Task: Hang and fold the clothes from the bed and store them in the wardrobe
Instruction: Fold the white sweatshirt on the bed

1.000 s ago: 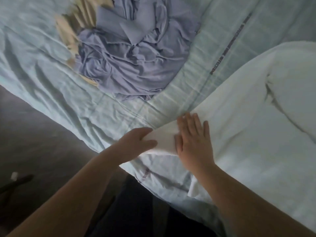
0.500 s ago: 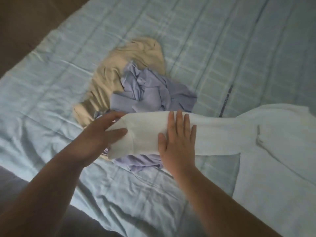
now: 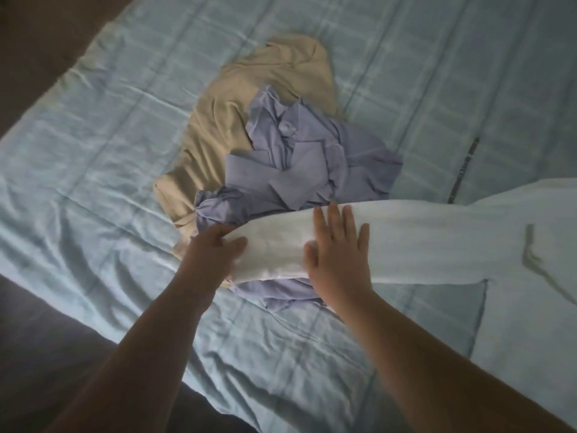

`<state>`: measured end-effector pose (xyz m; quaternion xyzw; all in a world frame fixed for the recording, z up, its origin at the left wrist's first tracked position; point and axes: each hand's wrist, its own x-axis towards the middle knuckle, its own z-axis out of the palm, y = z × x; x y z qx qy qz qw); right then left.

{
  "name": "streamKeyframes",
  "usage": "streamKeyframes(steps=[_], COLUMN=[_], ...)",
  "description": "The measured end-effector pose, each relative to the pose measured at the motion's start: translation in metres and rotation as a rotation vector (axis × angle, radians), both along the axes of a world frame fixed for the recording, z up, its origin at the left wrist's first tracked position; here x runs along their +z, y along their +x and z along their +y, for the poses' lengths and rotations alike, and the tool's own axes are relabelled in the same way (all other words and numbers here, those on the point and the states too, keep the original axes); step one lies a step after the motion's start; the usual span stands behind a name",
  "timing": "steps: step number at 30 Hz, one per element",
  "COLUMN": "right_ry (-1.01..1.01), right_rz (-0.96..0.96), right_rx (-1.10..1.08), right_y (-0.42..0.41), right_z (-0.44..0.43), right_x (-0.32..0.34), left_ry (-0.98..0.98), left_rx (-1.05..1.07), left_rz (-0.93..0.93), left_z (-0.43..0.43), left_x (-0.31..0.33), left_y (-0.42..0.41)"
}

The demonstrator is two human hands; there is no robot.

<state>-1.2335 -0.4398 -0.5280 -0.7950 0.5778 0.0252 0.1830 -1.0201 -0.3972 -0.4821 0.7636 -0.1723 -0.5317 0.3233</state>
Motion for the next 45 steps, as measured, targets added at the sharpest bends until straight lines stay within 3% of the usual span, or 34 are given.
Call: streamKeyframes(steps=[3, 6, 8, 11, 13, 14, 18, 21, 29, 35, 41, 45], right_ry=[0.117, 0.535, 0.706, 0.759, 0.678, 0.598, 0.365, 0.337, 0.302, 0.158, -0.059, -0.106], right_rz=[-0.482, -1.062, -1.163, -1.264, -1.173, -1.070, -0.798, -0.782, -0.923, -0.863, -0.457, -0.340], right_rx=[-0.208, -0.577, -0.704, -0.851, -0.842, -0.832, -0.856, -0.844, -1.034, -1.203, -1.183, -1.135], right_y=[-0.009, -0.022, -0.040, -0.080, -0.111, -0.126, -0.190, -0.241, -0.403, -0.548, -0.672, -0.711], right_z=[0.004, 0.006, 0.003, -0.003, -0.007, -0.010, -0.023, -0.033, -0.042, -0.025, 0.013, 0.033], right_x=[0.038, 0.073, 0.085, 0.089, 0.083, 0.081, 0.075, 0.071, 0.060, 0.051, 0.041, 0.018], left_ry=[-0.091, -0.155, -0.134, -0.085, -0.138, -0.211, -0.552, -0.500, -0.520, -0.559, -0.580, -0.601], left_rx=[0.099, 0.093, 0.130, 0.083, -0.012, -0.094, -0.680, -1.023, -1.303, -1.402, -1.575, -1.619], left_rz=[0.208, 0.391, 0.485, 0.520, 0.437, 0.294, -0.699, -0.957, -1.035, -1.010, -1.032, -1.041], left_z=[-0.001, -0.007, -0.017, -0.029, -0.030, -0.026, -0.012, -0.012, -0.047, -0.063, -0.060, -0.056], left_x=[0.017, 0.038, 0.045, 0.051, 0.050, 0.047, 0.026, -0.001, -0.031, -0.044, -0.059, -0.064], left_y=[-0.020, -0.062, -0.095, -0.144, -0.176, -0.189, -0.236, -0.276, -0.450, -0.584, -0.674, -0.708])
